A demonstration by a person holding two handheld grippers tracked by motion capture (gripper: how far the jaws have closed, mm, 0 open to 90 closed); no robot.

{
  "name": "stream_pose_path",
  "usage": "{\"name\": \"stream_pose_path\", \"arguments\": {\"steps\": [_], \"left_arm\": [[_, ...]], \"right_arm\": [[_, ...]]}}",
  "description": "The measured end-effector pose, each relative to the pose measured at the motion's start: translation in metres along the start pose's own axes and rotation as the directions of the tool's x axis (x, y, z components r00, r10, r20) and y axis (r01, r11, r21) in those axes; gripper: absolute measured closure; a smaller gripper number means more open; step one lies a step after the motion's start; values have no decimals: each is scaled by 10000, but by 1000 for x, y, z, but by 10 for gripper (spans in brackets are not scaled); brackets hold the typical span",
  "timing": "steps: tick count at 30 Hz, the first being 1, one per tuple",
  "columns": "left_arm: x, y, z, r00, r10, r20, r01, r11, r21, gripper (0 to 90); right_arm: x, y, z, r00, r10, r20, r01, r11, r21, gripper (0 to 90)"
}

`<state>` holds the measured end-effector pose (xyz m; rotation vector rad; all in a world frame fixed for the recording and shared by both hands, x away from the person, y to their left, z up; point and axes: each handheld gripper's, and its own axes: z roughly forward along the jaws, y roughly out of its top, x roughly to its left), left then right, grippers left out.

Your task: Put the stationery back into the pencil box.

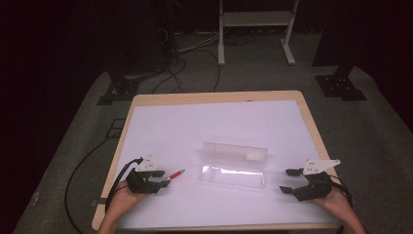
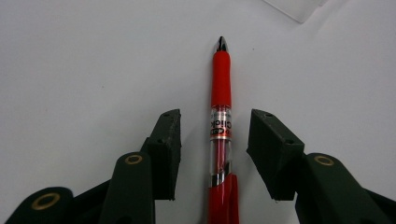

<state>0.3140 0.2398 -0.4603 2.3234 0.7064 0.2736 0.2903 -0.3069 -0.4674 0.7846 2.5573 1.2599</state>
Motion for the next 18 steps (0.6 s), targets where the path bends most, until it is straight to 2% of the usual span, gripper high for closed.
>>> {"name": "stream_pose_path", "arguments": {"steps": [5, 8, 14, 18], "left_arm": [[0, 3, 1, 9998, 173, 33, -174, 9997, 191, 580], [-1, 4, 3, 9995, 321, 51, -322, 9989, 351, 629], [-1, 5, 2, 9993, 360, 122, -365, 9985, 406, 727], [-4, 6, 3, 9986, 522, 64, -525, 9972, 529, 755]], "right_arm": [[0, 0, 1, 10000, -18, -1, 18, 10000, 22, 289], [0, 0, 1, 10000, -56, -17, 56, 10000, 26, 289], [0, -1, 1, 10000, -13, -31, 13, 10000, 14, 289], [1, 0, 2, 9999, -106, -70, 106, 9999, 19, 289]]}}
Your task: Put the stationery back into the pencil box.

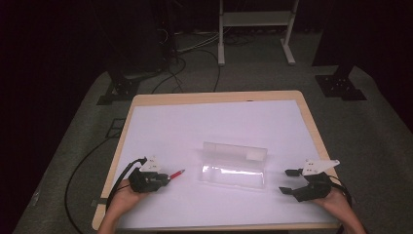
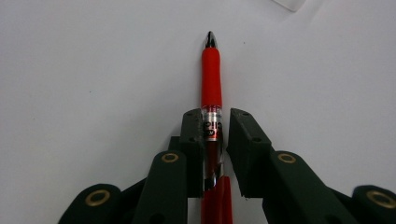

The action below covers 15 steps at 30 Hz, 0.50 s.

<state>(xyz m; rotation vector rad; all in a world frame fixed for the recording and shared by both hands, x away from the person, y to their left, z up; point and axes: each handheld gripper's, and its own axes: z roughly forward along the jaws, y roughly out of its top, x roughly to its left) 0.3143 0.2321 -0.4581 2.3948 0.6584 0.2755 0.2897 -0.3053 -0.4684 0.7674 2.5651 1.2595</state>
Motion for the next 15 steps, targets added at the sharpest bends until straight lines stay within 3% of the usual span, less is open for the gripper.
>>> {"name": "stream_pose_path", "arguments": {"steps": [15], "left_arm": [[-1, 0, -1, 9999, 130, 14, -130, 9999, 12, 793]], "right_arm": [[1, 0, 5, 9999, -55, -87, 57, 9999, 151, 288]]}}
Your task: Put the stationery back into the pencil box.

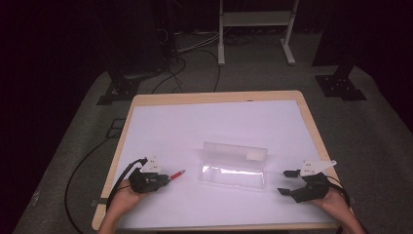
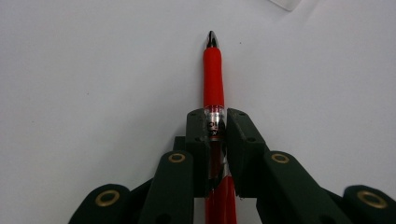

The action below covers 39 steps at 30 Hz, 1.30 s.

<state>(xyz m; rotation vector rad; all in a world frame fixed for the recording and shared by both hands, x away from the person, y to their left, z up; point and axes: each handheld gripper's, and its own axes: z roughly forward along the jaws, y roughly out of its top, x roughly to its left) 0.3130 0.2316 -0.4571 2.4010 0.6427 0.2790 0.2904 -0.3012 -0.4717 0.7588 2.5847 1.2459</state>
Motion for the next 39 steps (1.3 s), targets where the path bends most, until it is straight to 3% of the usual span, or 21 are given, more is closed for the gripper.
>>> {"name": "stream_pose_path", "arguments": {"steps": [8, 15, 23, 39], "left_arm": [[-2, 4, -6, 9999, 56, 119, -53, 9997, -219, 794], [-9, 19, -14, 9978, 615, 228, -606, 9974, -378, 793], [-15, 33, -17, 9946, 970, 373, -944, 9934, -660, 794], [-28, 63, -9, 9849, 1534, 802, -1452, 9844, -999, 794]], "right_arm": [[-1, 0, -2, 10000, 61, 25, -61, 10000, -72, 287], [-1, -1, -2, 9999, 103, 66, -102, 9999, -58, 284], [-2, -1, -3, 9999, 140, 85, -139, 9999, -99, 279], [-4, -1, -3, 10000, 97, -9, -97, 9999, -106, 273]]}}
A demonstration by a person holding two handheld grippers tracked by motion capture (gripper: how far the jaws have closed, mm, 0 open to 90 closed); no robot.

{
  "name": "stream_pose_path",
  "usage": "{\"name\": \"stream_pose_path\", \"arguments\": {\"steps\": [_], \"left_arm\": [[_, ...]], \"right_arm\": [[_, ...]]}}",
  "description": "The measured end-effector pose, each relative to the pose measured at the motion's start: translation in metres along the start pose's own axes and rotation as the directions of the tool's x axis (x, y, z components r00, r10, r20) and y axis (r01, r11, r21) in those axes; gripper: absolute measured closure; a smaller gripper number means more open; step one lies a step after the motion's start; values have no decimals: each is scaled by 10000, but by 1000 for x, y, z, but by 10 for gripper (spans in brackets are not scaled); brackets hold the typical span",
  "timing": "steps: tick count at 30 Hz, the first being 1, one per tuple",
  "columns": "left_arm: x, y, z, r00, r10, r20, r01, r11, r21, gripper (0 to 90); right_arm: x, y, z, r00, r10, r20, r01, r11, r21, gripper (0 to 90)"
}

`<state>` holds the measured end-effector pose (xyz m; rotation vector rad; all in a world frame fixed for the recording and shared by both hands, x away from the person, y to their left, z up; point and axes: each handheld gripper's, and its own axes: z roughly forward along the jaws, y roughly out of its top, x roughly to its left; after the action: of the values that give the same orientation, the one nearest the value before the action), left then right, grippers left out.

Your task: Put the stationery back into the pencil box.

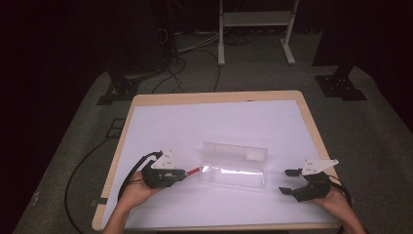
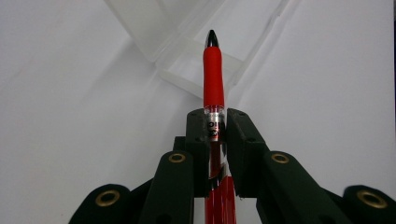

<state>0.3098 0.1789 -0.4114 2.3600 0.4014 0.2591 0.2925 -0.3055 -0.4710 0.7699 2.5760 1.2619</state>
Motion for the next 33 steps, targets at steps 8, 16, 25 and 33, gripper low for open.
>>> {"name": "stream_pose_path", "arguments": {"steps": [8, 16, 25, 33], "left_arm": [[-2, 15, 10, 9989, 246, 391, -250, 9996, 101, 794], [-2, 29, 18, 9975, 480, 516, -483, 9988, 50, 794], [-1, 45, 29, 9938, 762, 812, -775, 9969, 129, 794], [-2, 53, 36, 9916, 914, 912, -925, 9957, 86, 794]], "right_arm": [[0, 0, 2, 9999, -78, -88, 79, 9999, 82, 273], [-1, 0, 1, 10000, -54, -84, 54, 10000, -26, 273], [-1, 0, 1, 10000, -64, -57, 63, 10000, -71, 273], [-1, 0, -1, 10000, -95, -3, 94, 9998, -151, 273]]}}
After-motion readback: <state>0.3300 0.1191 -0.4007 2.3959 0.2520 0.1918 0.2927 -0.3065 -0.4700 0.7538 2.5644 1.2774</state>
